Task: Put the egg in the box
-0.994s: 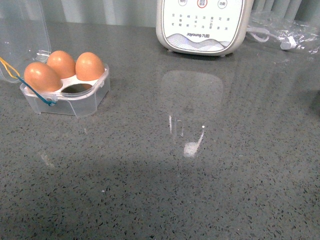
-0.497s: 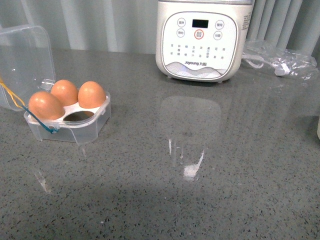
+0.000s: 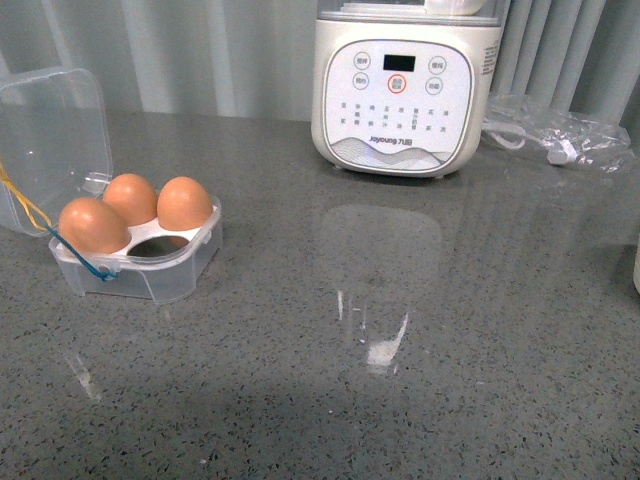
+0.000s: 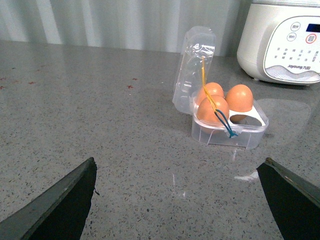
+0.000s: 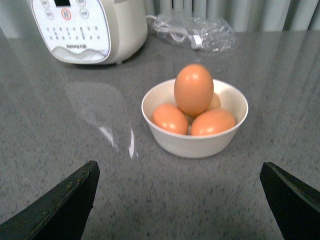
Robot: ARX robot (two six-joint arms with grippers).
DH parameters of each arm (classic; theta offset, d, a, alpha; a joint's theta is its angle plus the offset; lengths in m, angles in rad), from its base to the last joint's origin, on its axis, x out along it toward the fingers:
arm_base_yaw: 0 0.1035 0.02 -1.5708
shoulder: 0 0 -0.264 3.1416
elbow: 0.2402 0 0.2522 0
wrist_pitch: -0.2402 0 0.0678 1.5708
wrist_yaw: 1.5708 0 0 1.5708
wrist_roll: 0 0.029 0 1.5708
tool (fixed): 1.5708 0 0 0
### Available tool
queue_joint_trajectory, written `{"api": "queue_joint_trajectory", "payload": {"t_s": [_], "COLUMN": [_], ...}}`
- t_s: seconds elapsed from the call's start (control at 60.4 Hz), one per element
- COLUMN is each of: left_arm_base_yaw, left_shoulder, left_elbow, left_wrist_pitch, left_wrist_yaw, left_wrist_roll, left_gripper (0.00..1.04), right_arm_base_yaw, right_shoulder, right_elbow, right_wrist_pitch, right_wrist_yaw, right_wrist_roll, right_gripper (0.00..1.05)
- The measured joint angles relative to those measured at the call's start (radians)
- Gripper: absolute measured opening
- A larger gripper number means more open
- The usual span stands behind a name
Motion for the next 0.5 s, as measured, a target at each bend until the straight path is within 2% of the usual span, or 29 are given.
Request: {"api": "queue_joint_trajectory", "payload": {"t_s": [0.066,0.232,0.331,0.497], "left_arm_base_yaw": [0.000,0.000,0.000,0.000], "left_shoulder": [0.000,0.000,0.000,0.000], "left_elbow": [0.000,0.000,0.000,0.000], "left_wrist_pitch": [0.000,0.000,0.000,0.000], "left_wrist_yaw": [0.000,0.000,0.000,0.000], "left_wrist_roll": [0.000,0.000,0.000,0.000], "left_gripper": [0.98,0.98,0.98,0.98], "right_arm_base_yaw": [-0.051,-0.093,-0.091,-0.066], "right_shoulder": [0.132,0.458,0.620,0.821], "right_elbow": [0.054,0.187,0.263,0.404], "right_wrist_pitch": [0.123,0.382,0.435,0.442], "right_wrist_yaw": [-0.053,-0.085,-0.095,-0.099], "right_wrist_roll": [0.002,-0.002,0.007,0.034], "right_gripper": [0.98,0.98,0.98,0.98]}}
